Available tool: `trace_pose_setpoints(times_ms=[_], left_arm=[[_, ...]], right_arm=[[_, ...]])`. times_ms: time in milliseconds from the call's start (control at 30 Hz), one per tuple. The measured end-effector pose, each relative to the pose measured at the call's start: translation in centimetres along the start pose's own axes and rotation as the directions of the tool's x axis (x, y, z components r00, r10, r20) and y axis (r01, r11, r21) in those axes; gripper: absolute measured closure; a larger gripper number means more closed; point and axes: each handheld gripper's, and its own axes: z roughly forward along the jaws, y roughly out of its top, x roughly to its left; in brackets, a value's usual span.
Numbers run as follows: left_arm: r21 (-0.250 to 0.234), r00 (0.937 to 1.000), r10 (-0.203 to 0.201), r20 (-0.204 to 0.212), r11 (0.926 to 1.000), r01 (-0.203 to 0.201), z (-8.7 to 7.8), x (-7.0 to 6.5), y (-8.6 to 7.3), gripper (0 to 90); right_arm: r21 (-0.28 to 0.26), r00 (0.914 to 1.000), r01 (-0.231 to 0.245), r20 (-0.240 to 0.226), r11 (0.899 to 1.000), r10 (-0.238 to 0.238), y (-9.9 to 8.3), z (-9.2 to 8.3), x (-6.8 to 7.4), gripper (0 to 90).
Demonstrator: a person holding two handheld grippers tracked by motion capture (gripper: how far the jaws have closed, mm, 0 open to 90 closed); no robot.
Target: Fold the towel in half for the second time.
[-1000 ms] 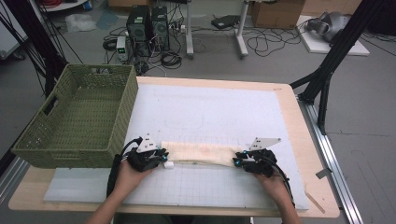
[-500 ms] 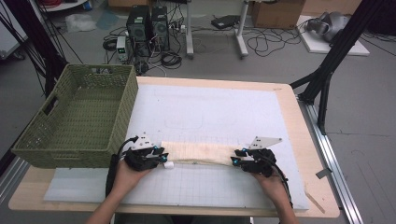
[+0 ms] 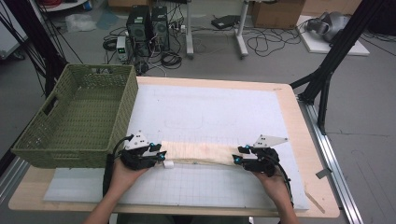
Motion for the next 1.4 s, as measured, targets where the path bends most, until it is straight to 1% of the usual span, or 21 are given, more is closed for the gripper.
trace_pose_setpoints(times_ms=[67,133,167,300,500,600,767,1400], left_arm=[[0.000,1.0000,0.001,-0.001,1.0000,-0.001,0.00,0.01,0.00,61.7],[-0.002,1.0000,-0.003,-0.001,1.0000,0.003,-0.01,0.07,-0.03,61.2],[0.002,1.0000,0.002,-0.002,1.0000,-0.002,-0.05,0.14,-0.04,60.7],[-0.008,1.0000,-0.003,0.001,1.0000,0.003,-0.07,0.14,-0.03,58.2],[-0.007,0.9999,0.008,0.007,0.9999,-0.008,-0.01,0.10,-0.03,57.5],[-0.017,1.0000,0.001,0.004,0.9999,-0.001,-0.13,0.08,-0.03,56.9],[-0.025,1.0000,0.006,-0.007,0.9997,-0.006,-0.37,0.15,0.08,55.5],[-0.026,0.9994,0.010,-0.033,0.9996,-0.010,-0.38,0.26,-0.03,50.7]], right_arm=[[0.000,1.0000,-0.008,0.002,1.000,0.008,0.01,-0.02,-0.06,53.5],[0.005,1.0000,-0.002,0.008,1.000,0.002,0.02,0.00,-0.11,52.5],[0.003,0.9999,-0.004,0.010,1.000,0.004,0.03,-0.02,-0.12,52.2],[-0.006,0.9999,-0.007,0.011,1.000,0.007,0.14,-0.08,-0.16,51.7],[-0.011,0.9998,-0.008,0.019,1.000,0.008,0.22,-0.13,-0.32,50.2],[-0.013,0.9997,-0.009,0.021,1.000,0.009,0.24,-0.08,-0.34,48.9],[-0.009,0.9998,-0.010,0.018,1.000,0.011,0.26,-0.11,-0.23,46.9],[-0.010,0.9992,-0.006,0.039,1.000,0.006,0.34,-0.08,-0.24,44.1]])
